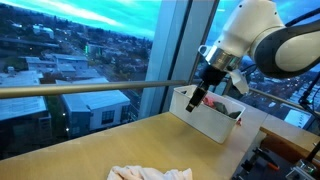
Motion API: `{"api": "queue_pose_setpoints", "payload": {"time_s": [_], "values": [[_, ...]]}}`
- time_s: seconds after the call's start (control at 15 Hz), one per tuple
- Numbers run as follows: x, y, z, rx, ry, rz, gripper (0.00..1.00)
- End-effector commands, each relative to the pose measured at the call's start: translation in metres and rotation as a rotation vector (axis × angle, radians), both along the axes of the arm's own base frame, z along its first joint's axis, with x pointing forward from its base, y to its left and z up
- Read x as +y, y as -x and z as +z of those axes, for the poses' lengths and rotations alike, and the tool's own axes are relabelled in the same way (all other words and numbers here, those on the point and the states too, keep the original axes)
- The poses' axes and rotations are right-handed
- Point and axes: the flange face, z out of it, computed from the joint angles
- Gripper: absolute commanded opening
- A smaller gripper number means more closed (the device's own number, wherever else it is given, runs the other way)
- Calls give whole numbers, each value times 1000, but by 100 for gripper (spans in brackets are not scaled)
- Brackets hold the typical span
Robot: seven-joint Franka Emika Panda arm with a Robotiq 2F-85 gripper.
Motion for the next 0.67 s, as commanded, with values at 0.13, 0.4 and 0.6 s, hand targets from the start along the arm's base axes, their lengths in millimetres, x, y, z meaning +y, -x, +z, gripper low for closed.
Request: {"api": "queue_pose_setpoints", "payload": {"time_s": [0.13,0.4,0.6], "values": [[64,-4,-70,123,-100,181,100],[105,-5,-131,215,-97,282,100],[144,2,-169,264,-71,336,100]]}}
